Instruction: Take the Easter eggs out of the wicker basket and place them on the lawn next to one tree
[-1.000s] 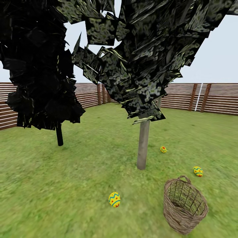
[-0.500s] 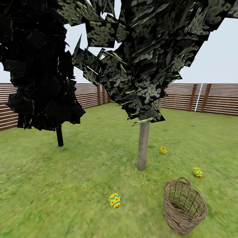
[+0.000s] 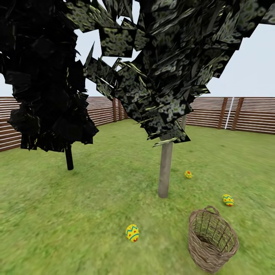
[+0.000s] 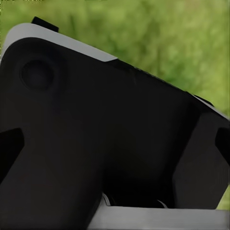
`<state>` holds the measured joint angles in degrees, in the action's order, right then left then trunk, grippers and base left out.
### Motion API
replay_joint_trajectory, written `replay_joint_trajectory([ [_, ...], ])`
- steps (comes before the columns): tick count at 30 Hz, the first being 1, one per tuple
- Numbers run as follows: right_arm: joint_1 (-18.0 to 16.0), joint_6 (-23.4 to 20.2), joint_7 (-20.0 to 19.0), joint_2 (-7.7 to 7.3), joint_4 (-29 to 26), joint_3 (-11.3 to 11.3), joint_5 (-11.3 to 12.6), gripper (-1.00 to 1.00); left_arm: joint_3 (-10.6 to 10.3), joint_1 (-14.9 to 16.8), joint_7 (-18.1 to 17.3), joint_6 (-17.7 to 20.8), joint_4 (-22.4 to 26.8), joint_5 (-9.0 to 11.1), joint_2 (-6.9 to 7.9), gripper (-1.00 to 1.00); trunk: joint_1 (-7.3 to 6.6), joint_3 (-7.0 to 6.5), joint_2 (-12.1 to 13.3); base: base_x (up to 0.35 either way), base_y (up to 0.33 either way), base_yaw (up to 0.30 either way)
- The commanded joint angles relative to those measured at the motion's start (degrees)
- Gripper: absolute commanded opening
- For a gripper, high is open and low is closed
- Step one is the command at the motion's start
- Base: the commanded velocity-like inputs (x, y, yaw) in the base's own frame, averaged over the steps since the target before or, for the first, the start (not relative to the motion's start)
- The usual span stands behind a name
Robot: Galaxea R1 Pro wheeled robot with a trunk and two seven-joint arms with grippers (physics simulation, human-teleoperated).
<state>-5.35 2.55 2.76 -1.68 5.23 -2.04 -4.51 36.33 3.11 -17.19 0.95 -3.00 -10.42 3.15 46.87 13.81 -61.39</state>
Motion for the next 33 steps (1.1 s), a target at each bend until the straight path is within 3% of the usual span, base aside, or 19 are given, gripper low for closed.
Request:
replay_joint_trajectory([
  [1, -0.10, 0.26, 0.23, 0.01, 0.22, -0.20, -0.49, 1.00, 0.48, 0.06, -0.13, 0.12, -0.09, -0.46, 0.06, 1.00, -0.22, -0.11, 0.36, 0.000, 0.000, 0.000],
  [13, -0.10, 0.26, 0.24, -0.05, 0.22, -0.28, -0.58, 1.00, 0.41, 0.06, -0.10, 0.49, -0.26, -0.52, -0.48, 1.00, -2.86, -2.27, 5.18, 0.000, 0.000, 0.000],
  [21, -0.10, 0.26, 0.23, 0.01, 0.21, -0.28, -0.61, 1.00, 0.43, 0.06, 0.03, 0.78, -0.36, -0.51, -1.69, 1.00, -4.61, -3.71, 8.39, 0.000, 0.000, 0.000],
  [33, -0.10, 0.26, 0.23, 0.01, 0.21, -0.32, -0.64, 1.00, 0.48, 0.06, 0.05, 0.81, -0.28, -0.48, -1.75, 1.00, -7.25, -5.86, 13.20, 0.000, 0.000, 0.000],
])
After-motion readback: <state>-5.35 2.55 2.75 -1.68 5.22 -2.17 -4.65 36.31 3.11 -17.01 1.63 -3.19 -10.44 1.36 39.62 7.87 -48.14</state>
